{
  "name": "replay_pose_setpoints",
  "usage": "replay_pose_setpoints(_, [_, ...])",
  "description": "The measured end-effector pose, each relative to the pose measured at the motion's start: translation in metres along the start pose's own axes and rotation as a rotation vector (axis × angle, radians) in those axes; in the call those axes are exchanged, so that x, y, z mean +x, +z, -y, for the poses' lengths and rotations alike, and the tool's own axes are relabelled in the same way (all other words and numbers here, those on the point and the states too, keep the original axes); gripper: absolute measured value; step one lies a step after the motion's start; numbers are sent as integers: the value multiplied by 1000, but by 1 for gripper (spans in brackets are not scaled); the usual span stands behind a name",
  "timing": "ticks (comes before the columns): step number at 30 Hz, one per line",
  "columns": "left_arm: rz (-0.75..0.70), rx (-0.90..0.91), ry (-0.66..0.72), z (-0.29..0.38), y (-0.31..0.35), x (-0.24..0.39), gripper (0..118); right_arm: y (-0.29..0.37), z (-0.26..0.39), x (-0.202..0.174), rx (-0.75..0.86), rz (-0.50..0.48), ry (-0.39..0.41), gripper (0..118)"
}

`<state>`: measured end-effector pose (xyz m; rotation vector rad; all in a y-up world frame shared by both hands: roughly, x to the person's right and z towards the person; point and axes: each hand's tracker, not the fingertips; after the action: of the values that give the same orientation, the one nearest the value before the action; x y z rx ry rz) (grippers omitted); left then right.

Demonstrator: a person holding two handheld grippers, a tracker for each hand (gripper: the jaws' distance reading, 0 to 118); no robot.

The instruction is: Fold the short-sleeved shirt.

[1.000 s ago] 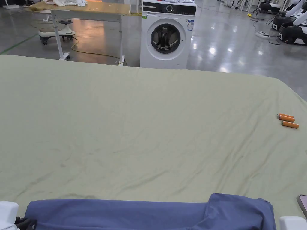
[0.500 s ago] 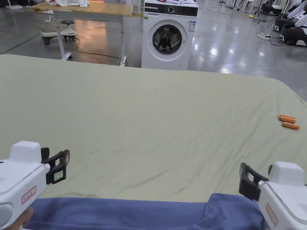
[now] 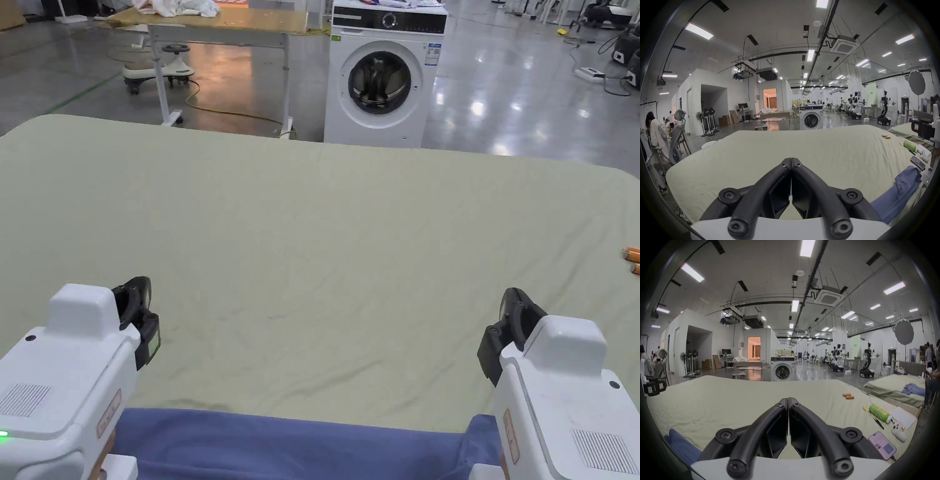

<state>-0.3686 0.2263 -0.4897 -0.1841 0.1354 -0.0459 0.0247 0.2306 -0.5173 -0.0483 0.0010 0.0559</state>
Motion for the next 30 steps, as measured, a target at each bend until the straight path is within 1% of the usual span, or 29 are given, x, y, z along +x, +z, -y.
replay_pose_setpoints(1, [1, -23, 9, 4, 2, -9, 0, -1, -1, -2, 1, -5, 8, 0])
replay_pose_setpoints(5, [5, -154, 70, 22, 7, -53, 0, -8, -2, -8, -10, -38, -8, 0])
replay_pose_setpoints(10, [125, -401, 184, 49, 7, -110, 0, -14, 0, -22, -34, -78, -2, 0])
replay_pose_setpoints(13, [222, -535, 267, 65, 3, -132, 0, -18, 2, -31, -47, -106, 12, 0])
replay_pose_setpoints(14, [234, -569, 302, 71, 1, -138, 1, -18, 4, -33, -51, -114, 17, 0])
replay_pose_setpoints(16, [299, -652, 376, 83, -7, -149, 19, -20, 6, -37, -63, -129, 27, 0])
replay_pose_setpoints(17, [321, -679, 422, 88, -11, -153, 34, -20, 7, -39, -70, -132, 28, 0])
replay_pose_setpoints(18, [363, -704, 474, 95, -15, -158, 57, -20, 9, -39, -76, -136, 31, 0])
replay_pose_setpoints(19, [403, -730, 540, 103, -21, -164, 73, -21, 10, -39, -84, -137, 34, 0])
replay_pose_setpoints(20, [423, -739, 611, 114, -28, -173, 84, -21, 12, -38, -91, -136, 34, 0])
replay_pose_setpoints(21, [445, -759, 683, 123, -35, -178, 92, -22, 13, -37, -102, -135, 34, 0])
replay_pose_setpoints(22, [457, -776, 739, 131, -41, -182, 92, -22, 15, -35, -115, -132, 33, 0])
replay_pose_setpoints(25, [487, -824, 774, 148, -58, -195, 92, -22, 20, -28, -143, -119, 32, 0])
replay_pose_setpoints(26, [525, -821, 778, 151, -62, -197, 92, -21, 21, -25, -150, -112, 34, 0])
replay_pose_setpoints(27, [571, -781, 793, 152, -64, -200, 92, -20, 22, -22, -155, -107, 36, 0])
replay_pose_setpoints(30, [611, -786, 899, 167, -78, -209, 91, -18, 24, -14, -169, -86, 34, 0])
